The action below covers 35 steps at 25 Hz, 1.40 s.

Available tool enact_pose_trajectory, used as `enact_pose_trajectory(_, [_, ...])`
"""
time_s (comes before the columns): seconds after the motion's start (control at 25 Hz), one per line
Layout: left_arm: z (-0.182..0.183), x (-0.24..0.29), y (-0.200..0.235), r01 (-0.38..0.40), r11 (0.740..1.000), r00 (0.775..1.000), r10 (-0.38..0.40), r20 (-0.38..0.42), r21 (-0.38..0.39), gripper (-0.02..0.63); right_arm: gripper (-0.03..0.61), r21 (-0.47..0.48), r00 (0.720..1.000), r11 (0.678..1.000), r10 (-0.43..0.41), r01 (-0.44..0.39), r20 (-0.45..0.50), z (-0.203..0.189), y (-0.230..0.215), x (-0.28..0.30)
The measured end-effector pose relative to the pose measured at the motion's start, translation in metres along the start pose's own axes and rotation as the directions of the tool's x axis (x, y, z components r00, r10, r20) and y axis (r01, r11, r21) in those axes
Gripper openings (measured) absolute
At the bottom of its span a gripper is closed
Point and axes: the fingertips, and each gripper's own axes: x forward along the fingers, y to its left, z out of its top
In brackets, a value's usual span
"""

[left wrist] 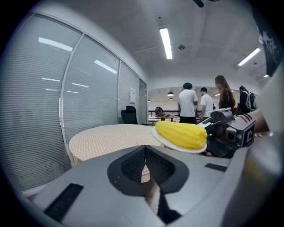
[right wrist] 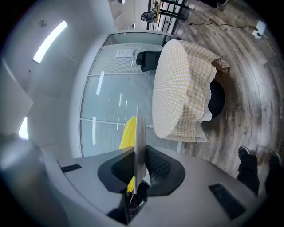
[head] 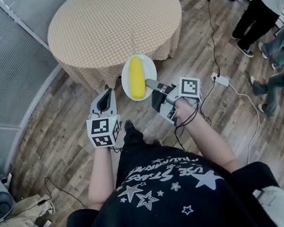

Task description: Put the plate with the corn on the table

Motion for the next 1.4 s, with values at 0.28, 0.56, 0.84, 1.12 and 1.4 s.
enact_pose_trajectory(0.28, [0.004, -0.007, -0.012, -0.007, 1.000, 1.000, 0.007, 0.019, -0.003, 0.008, 0.051, -0.005, 1.000, 1.000, 0.009, -0.009, -0.009, -0.008, 0.002, -0.011])
enact_pose_trajectory(0.56, [0.006, -0.017, -0.028, -0.018, 1.000, 0.999, 0.018, 0.028, -0.005, 0.008, 0.051, -0.011, 0.999, 1.000, 0.027, -0.028, -0.019, -0.012, 0.005, -0.027])
enact_pose_trajectory(0.84, [0.008, -0.015, -0.029, -0.016, 1.000, 1.000, 0.016, 0.012, -0.008, 0.008, 0.051, -0.007, 0.999, 1.000, 0.022, -0.022, -0.030, -0.012, 0.009, -0.024])
enact_pose_trajectory(1.12, [0.009, 0.003, -0.065, -0.005, 1.000, 1.000, 0.005, 0.007, -0.008, 0.008, 0.051, -0.009, 1.000, 1.000, 0.015, -0.015, -0.020, 0.010, -0.003, -0.053])
enact_pose_trajectory(1.4, [0.013, -0.001, -0.076, 0.033, 0.999, 0.999, -0.033, 0.015, -0.005, 0.008, 0.051, -0.033, 1.000, 0.999, -0.002, 0.002, -0.006, 0.005, 0.000, -0.066])
